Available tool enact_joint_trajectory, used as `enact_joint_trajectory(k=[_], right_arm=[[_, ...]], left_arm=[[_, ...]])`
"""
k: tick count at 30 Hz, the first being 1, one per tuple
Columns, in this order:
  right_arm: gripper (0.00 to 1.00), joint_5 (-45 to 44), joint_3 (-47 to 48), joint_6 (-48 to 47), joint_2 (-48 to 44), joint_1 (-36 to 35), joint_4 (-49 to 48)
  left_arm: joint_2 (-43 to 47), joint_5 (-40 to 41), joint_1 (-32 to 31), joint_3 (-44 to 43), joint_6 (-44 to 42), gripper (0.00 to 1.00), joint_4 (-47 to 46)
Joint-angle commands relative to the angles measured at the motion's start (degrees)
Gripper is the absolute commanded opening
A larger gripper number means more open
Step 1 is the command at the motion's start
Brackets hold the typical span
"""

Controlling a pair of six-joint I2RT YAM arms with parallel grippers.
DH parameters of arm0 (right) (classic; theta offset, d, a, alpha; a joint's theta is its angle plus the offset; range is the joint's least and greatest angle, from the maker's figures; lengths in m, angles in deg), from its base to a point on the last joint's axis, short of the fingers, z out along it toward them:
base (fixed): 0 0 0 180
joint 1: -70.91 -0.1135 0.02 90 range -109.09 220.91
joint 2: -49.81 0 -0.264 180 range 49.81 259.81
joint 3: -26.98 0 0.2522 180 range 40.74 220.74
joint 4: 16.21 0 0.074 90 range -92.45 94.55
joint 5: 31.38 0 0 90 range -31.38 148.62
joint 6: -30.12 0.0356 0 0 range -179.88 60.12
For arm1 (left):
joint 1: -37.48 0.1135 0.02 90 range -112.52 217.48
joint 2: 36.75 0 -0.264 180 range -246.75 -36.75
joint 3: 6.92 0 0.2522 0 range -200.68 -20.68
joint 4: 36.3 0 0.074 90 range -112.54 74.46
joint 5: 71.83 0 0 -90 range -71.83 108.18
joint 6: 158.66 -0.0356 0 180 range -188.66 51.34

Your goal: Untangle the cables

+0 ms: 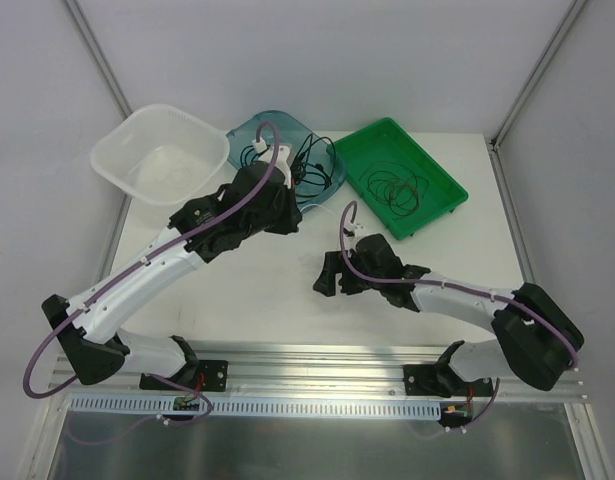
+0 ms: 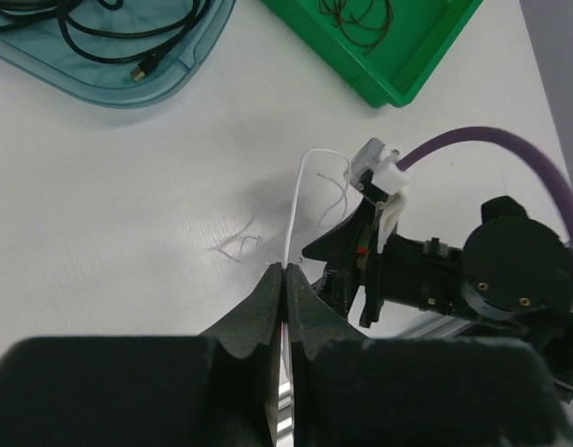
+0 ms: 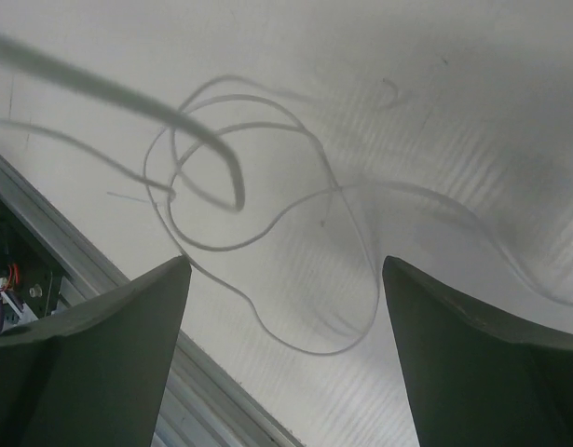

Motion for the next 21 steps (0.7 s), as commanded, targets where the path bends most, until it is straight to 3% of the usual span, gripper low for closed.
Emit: enact_joint_trajectory(k=[1, 11, 21], right_arm=[[0.88, 3.5, 2.9, -1.7, 4.2, -0.2, -10.9], [0.74, 14.8, 3.3, 2.2, 14.1, -0.2, -31.7], [0.57, 19.0, 4.0, 3.5, 16.3, -0.7, -36.6]], left_arm=[[2.5, 2.5, 1.0, -3.2, -0.5, 0.00, 1.0], [4.2, 4.4, 1.3, -3.7, 0.7, 0.00, 1.0], [5.0, 8.5, 2.7, -5.9, 1.9, 0.00, 1.0]])
